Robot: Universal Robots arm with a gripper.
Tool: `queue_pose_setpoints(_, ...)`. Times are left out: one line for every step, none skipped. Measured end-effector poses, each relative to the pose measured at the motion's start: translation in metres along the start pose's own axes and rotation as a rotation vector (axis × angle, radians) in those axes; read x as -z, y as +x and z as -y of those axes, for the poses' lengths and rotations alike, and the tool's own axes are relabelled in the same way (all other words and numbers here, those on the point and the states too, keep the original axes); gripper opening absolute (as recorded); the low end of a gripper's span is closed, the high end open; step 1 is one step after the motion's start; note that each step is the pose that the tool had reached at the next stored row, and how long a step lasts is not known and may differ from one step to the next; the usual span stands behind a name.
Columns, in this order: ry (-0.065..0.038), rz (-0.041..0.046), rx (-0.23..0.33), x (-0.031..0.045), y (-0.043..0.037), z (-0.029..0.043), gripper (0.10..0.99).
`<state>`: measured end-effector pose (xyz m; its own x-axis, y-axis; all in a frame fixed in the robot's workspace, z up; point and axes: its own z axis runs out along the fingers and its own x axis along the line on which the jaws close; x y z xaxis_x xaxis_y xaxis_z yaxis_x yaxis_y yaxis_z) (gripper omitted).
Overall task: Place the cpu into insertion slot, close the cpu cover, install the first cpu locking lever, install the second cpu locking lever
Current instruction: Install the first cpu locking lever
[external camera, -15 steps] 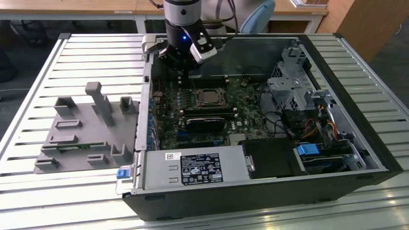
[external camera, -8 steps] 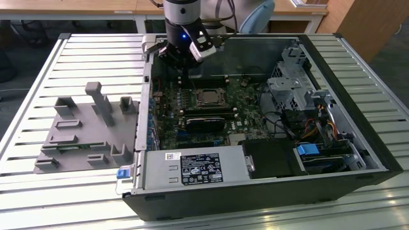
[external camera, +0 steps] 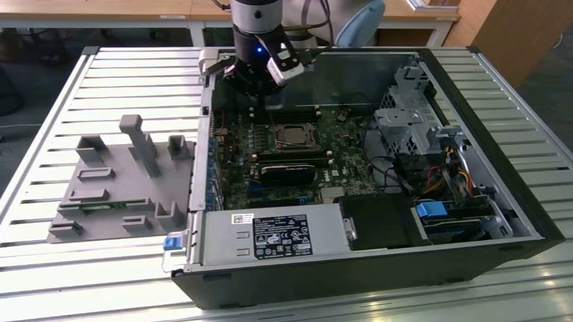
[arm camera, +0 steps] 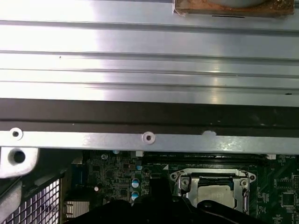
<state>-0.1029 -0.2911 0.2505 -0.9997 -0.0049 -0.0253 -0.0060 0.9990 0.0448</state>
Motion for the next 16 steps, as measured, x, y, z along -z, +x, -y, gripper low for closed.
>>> queue_pose_setpoints(0.000,0.0000,0.000,-0.0001,-0.0020,0.0000,0.118)
queue_pose_setpoints(0.000,0.0001,0.000,-0.0001,-0.0039,0.0000,0.118)
queue_pose_setpoints(0.000,0.0001,0.000,-0.0002,-0.0055,0.0000,0.118)
queue_pose_setpoints(0.000,0.0000,0.000,-0.0002,-0.0072,0.0000,0.118)
queue_pose_setpoints(0.000,0.0000,0.000,-0.0003,-0.0089,0.0000,0.118)
queue_pose_setpoints(0.000,0.0000,0.000,-0.0004,-0.0107,0.0001,0.118)
queue_pose_setpoints(0.000,0.0001,0.000,-0.0004,-0.0125,0.0001,0.118)
queue_pose_setpoints(0.000,0.0001,0.000,-0.0005,-0.0141,0.0001,0.118)
queue_pose_setpoints(0.000,0.0001,0.000,-0.0006,-0.0158,0.0001,0.118)
queue_pose_setpoints(0.000,0.0000,0.000,-0.0006,-0.0177,0.0001,0.118)
queue_pose_setpoints(0.000,0.0001,0.000,-0.0007,-0.0195,0.0001,0.118)
queue_pose_setpoints(0.000,0.0000,0.000,-0.0008,-0.0213,0.0001,0.118)
queue_pose_setpoints(0.000,0.0001,0.000,-0.0009,-0.0231,0.0001,0.118)
queue_pose_setpoints(0.000,0.0001,0.000,-0.0009,-0.0250,0.0002,0.118)
queue_pose_setpoints(0.000,0.0001,0.000,-0.0011,-0.0270,0.0002,0.118)
queue_pose_setpoints(0.000,0.0001,0.000,-0.0012,-0.0292,0.0002,0.118)
